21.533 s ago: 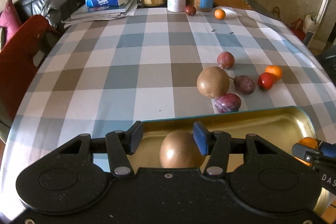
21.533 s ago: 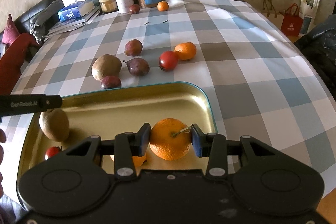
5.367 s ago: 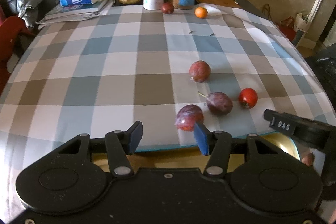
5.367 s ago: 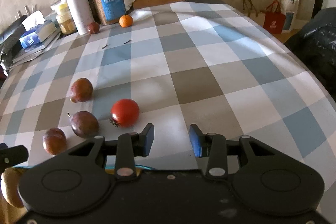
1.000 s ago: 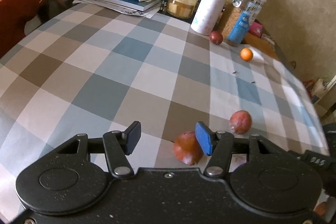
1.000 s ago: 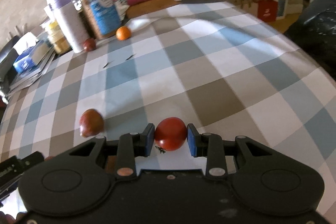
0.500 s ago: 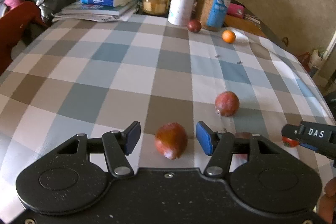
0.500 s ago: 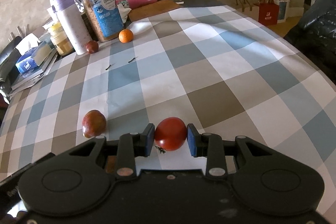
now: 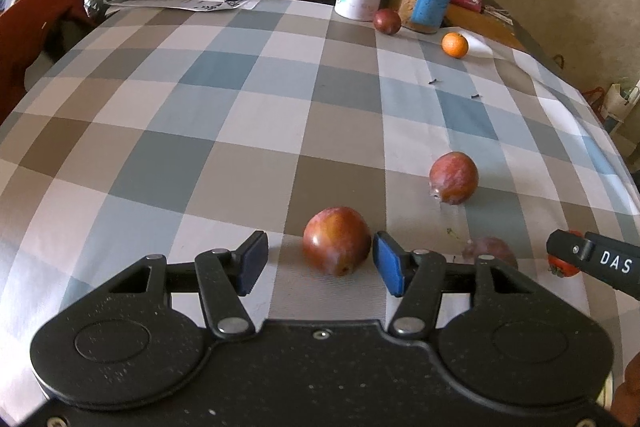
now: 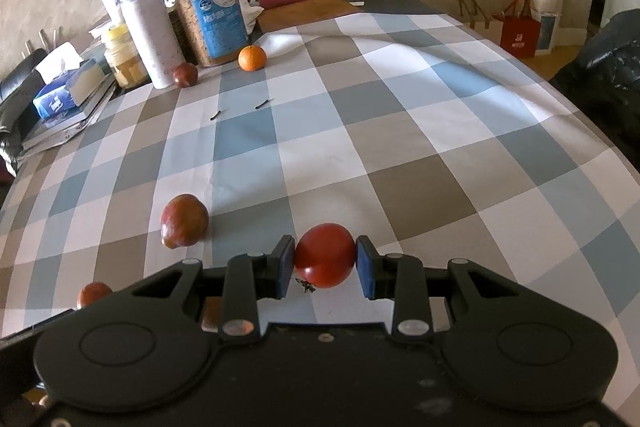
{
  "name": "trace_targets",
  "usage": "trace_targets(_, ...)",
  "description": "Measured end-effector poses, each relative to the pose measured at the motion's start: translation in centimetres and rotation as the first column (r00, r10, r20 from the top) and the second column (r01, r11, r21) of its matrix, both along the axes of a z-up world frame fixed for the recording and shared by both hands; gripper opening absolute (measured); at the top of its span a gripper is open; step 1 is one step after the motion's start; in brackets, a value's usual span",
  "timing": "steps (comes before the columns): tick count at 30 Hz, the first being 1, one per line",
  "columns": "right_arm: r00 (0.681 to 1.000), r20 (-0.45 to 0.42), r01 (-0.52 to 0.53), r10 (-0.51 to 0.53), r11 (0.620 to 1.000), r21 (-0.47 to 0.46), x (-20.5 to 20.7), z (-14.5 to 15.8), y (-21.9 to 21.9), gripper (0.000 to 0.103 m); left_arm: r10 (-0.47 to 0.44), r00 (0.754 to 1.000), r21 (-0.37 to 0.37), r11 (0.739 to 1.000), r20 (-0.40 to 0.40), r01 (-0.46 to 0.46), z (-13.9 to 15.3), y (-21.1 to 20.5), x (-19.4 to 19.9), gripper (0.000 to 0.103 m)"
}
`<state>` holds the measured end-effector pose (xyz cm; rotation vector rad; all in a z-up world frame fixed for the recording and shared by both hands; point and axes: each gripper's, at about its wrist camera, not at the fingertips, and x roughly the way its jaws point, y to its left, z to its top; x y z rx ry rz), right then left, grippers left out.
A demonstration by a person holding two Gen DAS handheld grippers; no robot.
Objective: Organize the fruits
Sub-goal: 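Close left gripper on the dark red plum and lift it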
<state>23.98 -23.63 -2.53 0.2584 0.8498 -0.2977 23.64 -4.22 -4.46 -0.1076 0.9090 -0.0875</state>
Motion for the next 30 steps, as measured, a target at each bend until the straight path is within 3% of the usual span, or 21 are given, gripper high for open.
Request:
trace_targets(17, 1.000, -0.008, -0.023, 0.023, 0.999, -0.035, 0.0, -0.2, 0.8, 0.033, 0.006, 1.000, 0.073, 0.997, 0.027, -0.008, 0.1, -0.9, 0.2, 0.062)
trace_targets(21, 1.000, -0.007, -0.023, 0.023, 0.999, -0.035, 0.0, -0.2, 0.8, 0.034, -0.021, 1.000, 0.026, 0.999, 0.020, 0.020, 0.0, -0.7, 0.2, 0.045)
trace_targets(30, 1.000, -0.005, -0.018, 0.017, 0.999, -0.046, 0.0, -0.2, 0.8, 0.033, 0.032, 0.999, -0.055, 0.998, 0.006, -0.032, 0.1, 0.9, 0.4, 0.044)
